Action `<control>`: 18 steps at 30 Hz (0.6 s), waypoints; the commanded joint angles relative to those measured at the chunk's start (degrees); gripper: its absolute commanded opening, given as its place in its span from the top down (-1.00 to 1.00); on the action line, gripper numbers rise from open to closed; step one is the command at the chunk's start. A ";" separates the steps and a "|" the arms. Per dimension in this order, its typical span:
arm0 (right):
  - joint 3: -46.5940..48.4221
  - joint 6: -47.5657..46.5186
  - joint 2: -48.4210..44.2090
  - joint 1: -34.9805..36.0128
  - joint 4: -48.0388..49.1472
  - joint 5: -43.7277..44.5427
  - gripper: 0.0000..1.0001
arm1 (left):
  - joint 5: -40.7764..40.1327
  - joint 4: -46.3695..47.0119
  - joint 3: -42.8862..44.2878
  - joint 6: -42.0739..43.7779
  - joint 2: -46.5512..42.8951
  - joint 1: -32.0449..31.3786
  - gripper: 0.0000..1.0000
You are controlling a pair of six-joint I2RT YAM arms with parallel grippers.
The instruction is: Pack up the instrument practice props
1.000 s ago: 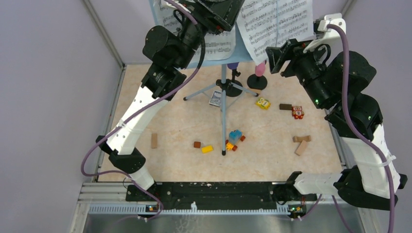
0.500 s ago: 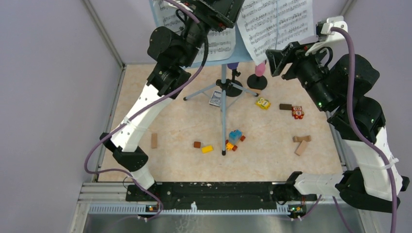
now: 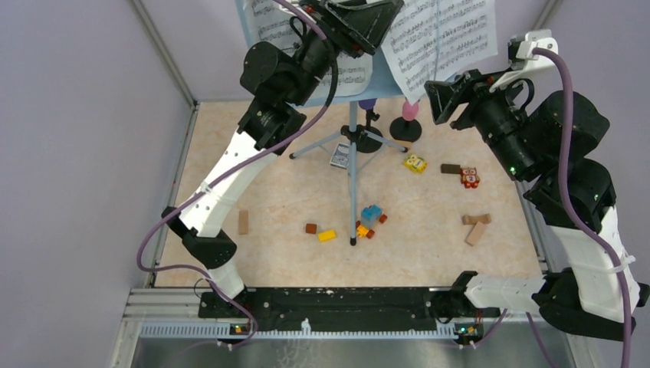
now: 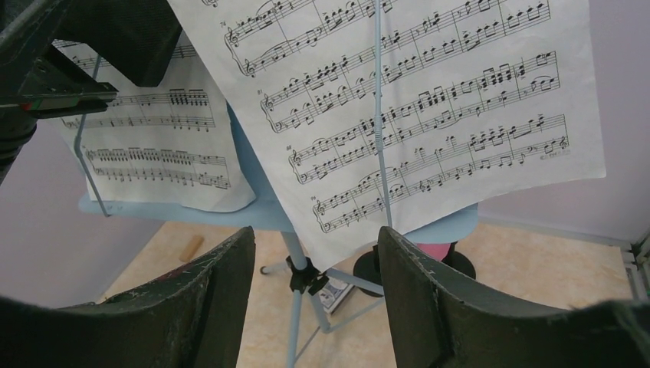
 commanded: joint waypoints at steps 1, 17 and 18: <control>-0.52 0.41 -0.61 -0.40 1.31 0.26 -0.18 | 3.33 1.50 -0.47 -0.42 0.93 0.12 -0.69; -1.07 0.65 -1.14 -0.40 0.84 0.52 0.01 | 1.29 2.53 -4.88 0.08 1.52 -1.71 -0.44; -1.05 0.67 -1.14 -0.40 0.78 0.52 0.02 | 1.13 2.53 -4.88 0.38 1.52 -1.90 -0.43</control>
